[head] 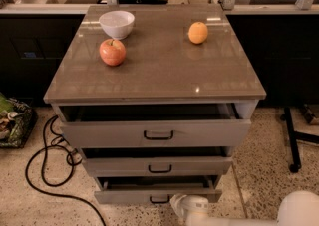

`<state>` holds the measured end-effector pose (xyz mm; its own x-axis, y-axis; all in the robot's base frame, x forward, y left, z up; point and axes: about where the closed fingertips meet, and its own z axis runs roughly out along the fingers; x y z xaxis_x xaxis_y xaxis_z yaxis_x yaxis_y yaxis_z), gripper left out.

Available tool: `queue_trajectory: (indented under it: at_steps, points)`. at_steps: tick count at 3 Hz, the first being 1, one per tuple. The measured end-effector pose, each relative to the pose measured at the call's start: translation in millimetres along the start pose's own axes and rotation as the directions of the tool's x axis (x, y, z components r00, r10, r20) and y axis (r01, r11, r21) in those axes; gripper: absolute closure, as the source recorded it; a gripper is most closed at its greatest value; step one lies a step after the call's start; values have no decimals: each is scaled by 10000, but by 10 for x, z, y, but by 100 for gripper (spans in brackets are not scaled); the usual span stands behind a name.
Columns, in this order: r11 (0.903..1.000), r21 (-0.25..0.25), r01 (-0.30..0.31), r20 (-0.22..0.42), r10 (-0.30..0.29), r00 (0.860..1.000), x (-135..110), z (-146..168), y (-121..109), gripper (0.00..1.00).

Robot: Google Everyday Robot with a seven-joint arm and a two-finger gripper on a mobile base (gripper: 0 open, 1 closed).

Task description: Close bottom drawer

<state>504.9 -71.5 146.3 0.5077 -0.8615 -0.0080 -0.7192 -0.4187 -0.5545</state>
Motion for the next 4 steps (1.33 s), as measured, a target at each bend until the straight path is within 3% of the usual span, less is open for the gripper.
queue_trajectory:
  at_steps: [1,4]
  points:
    - [10000,-6,-2,9,2,10000,-6,5,3,81]
    - [10000,-25,-11,33,11,10000,-23,19,13,12]
